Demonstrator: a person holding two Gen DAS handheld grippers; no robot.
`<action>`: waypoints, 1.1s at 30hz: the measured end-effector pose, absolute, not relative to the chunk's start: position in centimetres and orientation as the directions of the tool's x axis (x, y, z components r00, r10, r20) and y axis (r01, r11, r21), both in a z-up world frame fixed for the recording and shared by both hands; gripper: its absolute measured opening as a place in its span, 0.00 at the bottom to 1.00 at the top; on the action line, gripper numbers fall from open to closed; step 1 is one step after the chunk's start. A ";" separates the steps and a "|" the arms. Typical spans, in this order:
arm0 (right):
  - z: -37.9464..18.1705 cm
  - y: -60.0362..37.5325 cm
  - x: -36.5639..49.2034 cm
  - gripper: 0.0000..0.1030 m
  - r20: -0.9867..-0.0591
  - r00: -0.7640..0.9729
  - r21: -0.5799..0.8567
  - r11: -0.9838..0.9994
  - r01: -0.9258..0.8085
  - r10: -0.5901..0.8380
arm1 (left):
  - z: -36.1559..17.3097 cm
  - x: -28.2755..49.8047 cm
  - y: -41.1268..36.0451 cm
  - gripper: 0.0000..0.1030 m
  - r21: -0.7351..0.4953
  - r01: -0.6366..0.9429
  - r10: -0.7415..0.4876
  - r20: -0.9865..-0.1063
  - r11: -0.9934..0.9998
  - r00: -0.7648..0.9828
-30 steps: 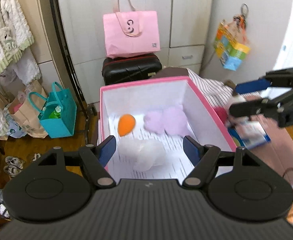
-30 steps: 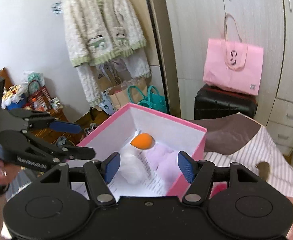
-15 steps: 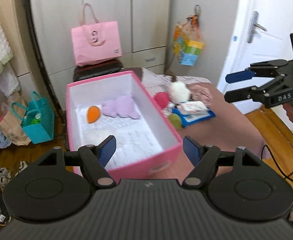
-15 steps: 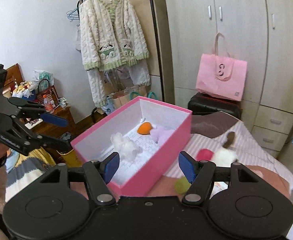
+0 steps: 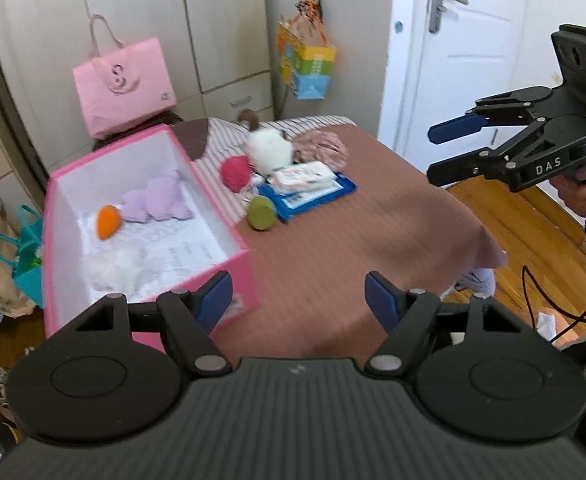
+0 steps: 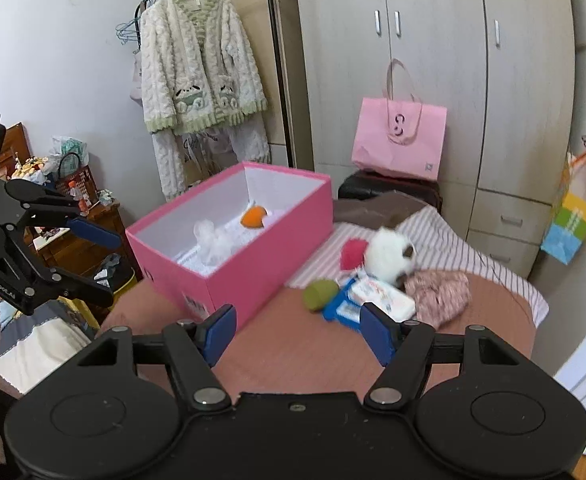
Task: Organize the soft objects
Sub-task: 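Move both grippers back toward the remaining items on the table, then grasp the green sponge with the left gripper while the right gripper grasps the wet-wipe pack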
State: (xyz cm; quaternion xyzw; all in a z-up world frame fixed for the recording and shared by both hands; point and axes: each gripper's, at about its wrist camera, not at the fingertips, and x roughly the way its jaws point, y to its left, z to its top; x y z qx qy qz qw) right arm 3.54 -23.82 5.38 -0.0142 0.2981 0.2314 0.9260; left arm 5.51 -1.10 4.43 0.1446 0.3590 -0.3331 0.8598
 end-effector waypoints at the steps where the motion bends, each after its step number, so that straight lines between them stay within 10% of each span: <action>1: 5.0 -24.2 3.5 0.71 -0.562 0.711 0.117 0.891 -0.438 0.423 | 4.1 5.5 -1.6 0.69 -0.001 0.680 -0.473 -0.719 0.733 0.509; 33: -3.4 -27.8 15.8 0.71 -0.426 0.724 0.177 0.835 -0.521 0.543 | -4.9 12.5 -13.3 0.62 0.116 0.457 -0.341 -0.512 0.882 0.788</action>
